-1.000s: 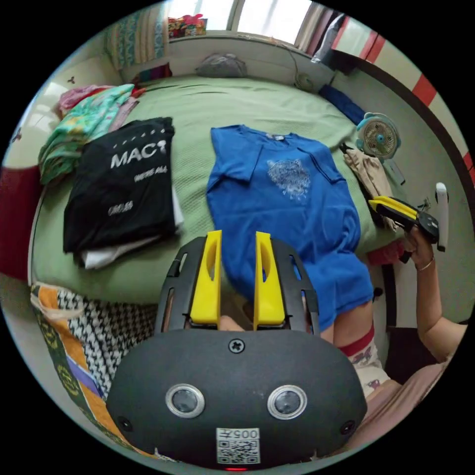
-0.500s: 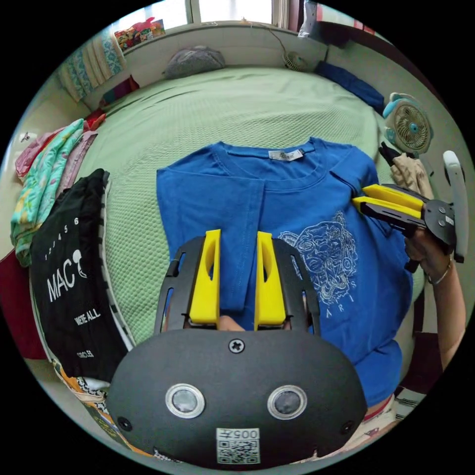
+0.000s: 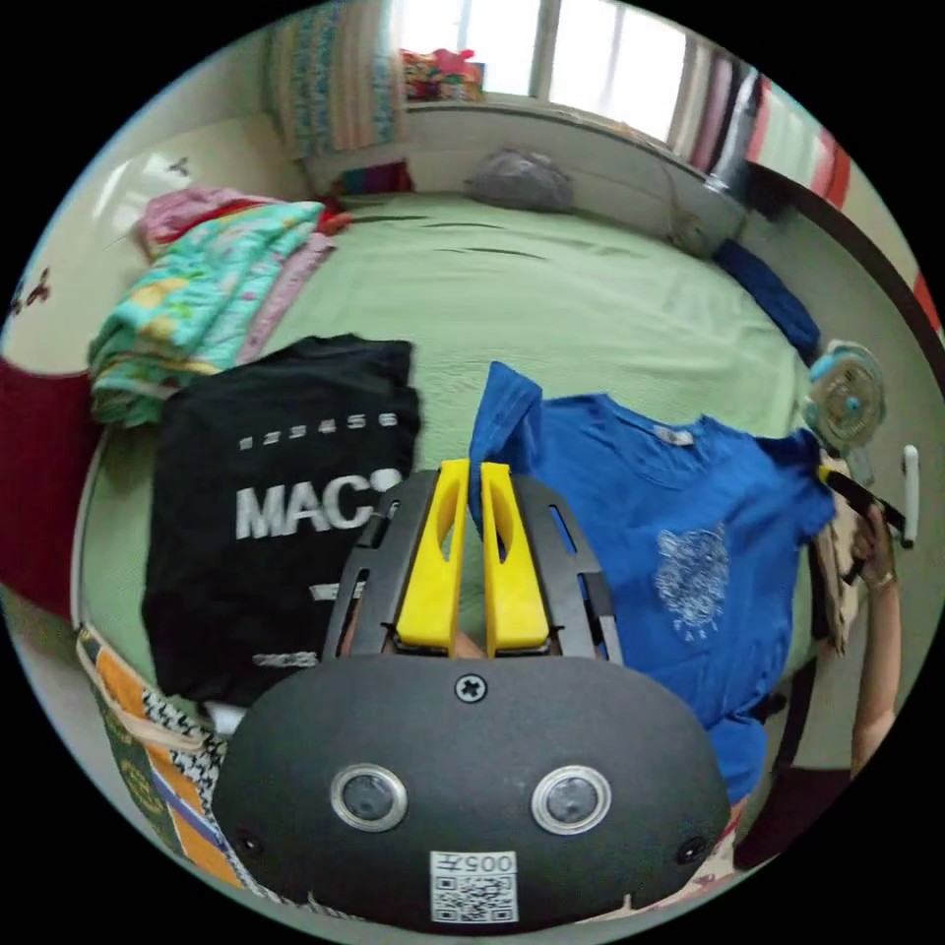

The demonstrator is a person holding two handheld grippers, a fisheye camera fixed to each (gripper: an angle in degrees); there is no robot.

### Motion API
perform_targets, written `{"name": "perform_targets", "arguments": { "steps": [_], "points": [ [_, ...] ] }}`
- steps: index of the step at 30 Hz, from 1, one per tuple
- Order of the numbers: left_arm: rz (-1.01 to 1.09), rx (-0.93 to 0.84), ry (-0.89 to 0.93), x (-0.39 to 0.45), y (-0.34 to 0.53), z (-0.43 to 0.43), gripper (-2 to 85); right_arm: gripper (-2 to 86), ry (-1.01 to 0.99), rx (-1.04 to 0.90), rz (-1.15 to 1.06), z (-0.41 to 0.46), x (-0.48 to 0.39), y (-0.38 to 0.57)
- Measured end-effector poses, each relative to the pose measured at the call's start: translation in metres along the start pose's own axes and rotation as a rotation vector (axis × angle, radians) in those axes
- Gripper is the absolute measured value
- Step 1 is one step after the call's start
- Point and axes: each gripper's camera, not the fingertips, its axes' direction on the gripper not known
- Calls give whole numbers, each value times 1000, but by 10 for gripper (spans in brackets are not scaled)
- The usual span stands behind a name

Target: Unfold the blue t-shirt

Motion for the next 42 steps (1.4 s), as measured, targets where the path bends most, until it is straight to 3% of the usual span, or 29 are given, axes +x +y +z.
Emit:
{"name": "perform_targets", "arguments": {
  "steps": [5, 10, 14, 18, 25, 35, 42],
  "points": [
    [-31, 10, 3, -16, 28, -10, -5, 3, 23, -25, 31, -8, 35, 25],
    [141, -45, 69, 46, 79, -12, -6, 11, 52, -34, -185, -19, -46, 104],
    [228, -152, 174, 106, 134, 0, -6, -6, -68, -74, -202, -20, -99, 163],
    [178, -204, 249, 142, 171, 6, -6, -5, -139, -66, -142, -19, -138, 206],
    [217, -259, 174, 165, 220, 4, -6, -4, -84, -107, -207, -29, -187, 275],
    [204, -241, 160, 166, 239, 18, -6, -4, 16, -88, -271, -18, -209, 304],
    [183, -240, 227, 160, 248, 25, -7, -1, -114, -122, -191, -12, -190, 303]
  ]
}}
